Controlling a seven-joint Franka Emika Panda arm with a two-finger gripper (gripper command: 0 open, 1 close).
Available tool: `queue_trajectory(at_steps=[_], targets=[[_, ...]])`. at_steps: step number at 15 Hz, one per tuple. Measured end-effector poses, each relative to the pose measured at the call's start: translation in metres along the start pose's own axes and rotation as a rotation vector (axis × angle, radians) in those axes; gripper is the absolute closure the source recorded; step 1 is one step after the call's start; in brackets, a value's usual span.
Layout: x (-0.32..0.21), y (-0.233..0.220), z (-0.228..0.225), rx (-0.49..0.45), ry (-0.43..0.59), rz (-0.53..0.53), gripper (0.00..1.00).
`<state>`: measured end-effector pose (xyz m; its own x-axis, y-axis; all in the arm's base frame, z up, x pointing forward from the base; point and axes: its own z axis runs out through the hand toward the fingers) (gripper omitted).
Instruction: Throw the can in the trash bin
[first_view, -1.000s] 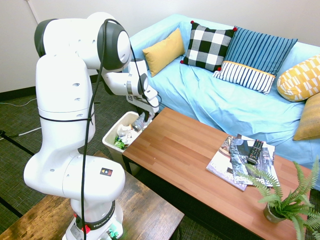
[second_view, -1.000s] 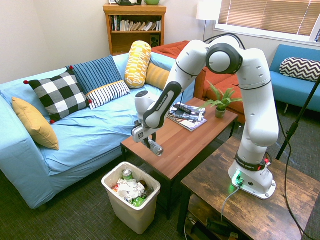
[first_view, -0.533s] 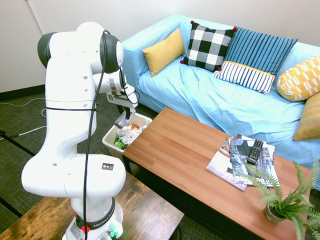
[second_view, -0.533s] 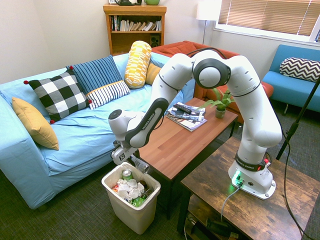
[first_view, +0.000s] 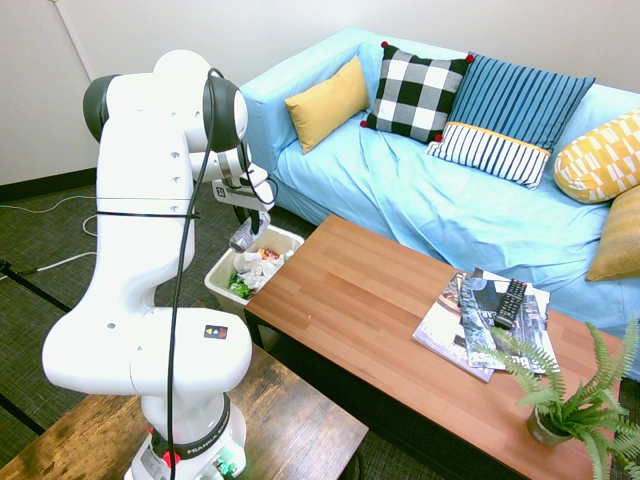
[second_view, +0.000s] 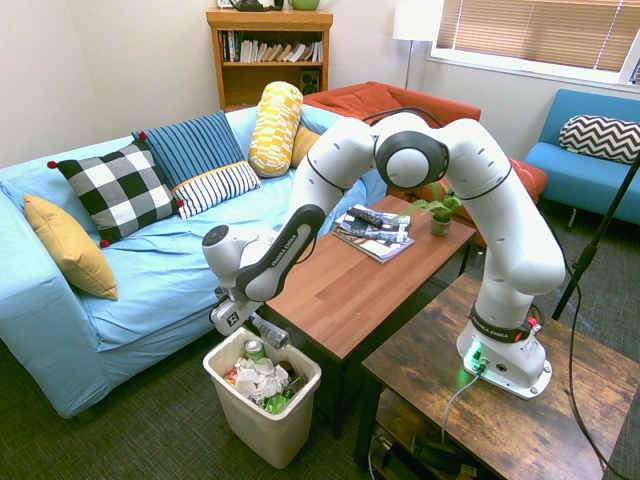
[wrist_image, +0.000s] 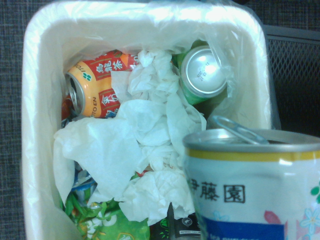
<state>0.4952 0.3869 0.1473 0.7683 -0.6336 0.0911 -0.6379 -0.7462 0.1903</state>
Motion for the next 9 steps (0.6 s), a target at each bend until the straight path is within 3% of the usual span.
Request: queue_trajectory(at_steps=[9], targets=[[-0.017, -0.009, -0.005, 0.027, -0.003, 0.023, 0.00]])
